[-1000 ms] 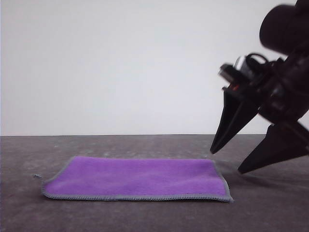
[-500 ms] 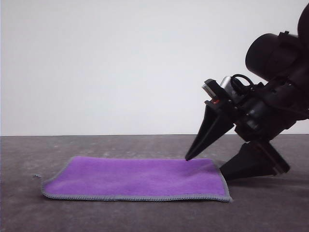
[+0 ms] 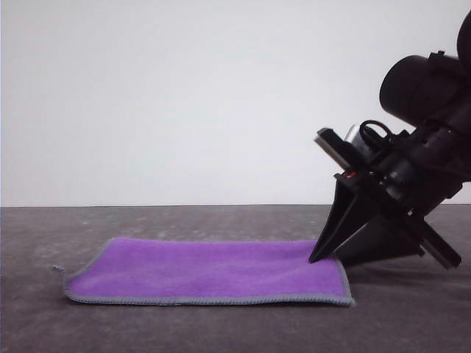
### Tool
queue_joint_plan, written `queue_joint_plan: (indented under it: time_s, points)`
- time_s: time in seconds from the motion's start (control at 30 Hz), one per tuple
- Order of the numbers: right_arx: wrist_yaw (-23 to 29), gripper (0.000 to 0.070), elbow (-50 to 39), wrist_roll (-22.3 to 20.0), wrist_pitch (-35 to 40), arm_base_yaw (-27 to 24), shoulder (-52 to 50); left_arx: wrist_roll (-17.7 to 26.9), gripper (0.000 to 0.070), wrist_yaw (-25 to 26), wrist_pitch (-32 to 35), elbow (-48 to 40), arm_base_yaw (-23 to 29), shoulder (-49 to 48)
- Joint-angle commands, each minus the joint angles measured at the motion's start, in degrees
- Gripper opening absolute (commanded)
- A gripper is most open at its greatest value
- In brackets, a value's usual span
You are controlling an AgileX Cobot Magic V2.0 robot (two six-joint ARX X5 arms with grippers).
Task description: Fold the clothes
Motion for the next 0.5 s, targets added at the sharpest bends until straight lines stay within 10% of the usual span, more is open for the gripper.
queue_joint_plan:
  time_s: [0.0,0.47]
  points:
    - [0.0,0.0000,0.2,0.6,0.5,0.2,-0.3,-0.1,0.0432,0.1,0.7,0.4,-0.1,0.3]
    - [-3.0,0.0000,4.7,1.3,0.6,6.7,-2.0,0.0,0.0432,0.1,0.8,0.4,-0.1,0.3]
